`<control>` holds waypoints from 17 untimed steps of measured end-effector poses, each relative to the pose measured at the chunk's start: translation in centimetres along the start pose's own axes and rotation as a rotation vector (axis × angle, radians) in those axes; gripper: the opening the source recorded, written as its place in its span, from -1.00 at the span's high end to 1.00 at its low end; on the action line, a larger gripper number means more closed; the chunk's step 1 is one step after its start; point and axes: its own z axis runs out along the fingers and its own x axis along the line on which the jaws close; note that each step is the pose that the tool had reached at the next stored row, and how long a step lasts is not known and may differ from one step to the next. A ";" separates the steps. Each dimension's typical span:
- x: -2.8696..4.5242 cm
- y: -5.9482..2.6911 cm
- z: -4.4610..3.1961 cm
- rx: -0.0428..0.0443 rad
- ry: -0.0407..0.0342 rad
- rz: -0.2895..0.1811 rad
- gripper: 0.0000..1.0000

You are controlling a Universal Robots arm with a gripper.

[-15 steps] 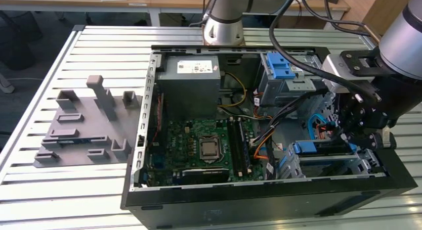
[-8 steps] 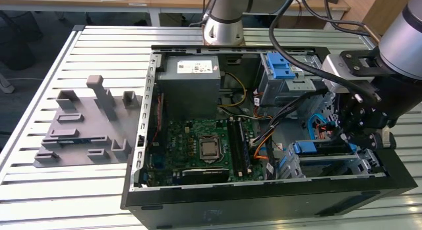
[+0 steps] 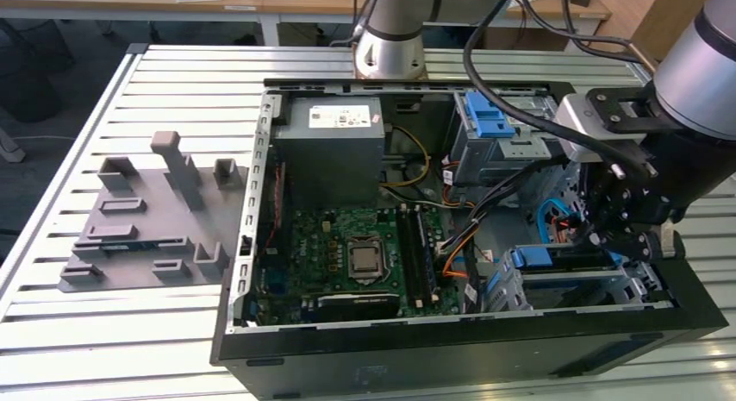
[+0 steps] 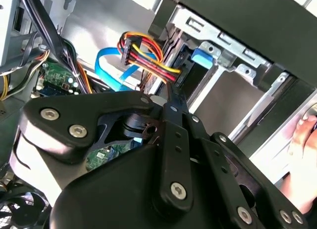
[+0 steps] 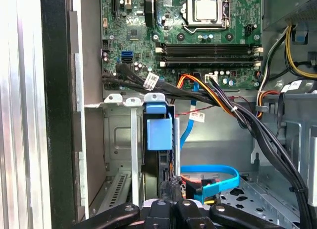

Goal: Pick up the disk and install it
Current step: 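Insert the second disk wire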

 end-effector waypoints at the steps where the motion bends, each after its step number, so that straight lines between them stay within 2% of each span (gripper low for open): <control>1: 0.00 0.15 -0.01 0.0000 0.0000 0.000 0.79; 8: 0.04 1.24 -0.07 0.0006 0.0002 0.000 0.79; 12: 0.04 1.33 -0.15 0.0006 0.0000 0.000 0.79; 17: 0.01 1.29 -1.09 0.0006 0.0000 0.000 0.79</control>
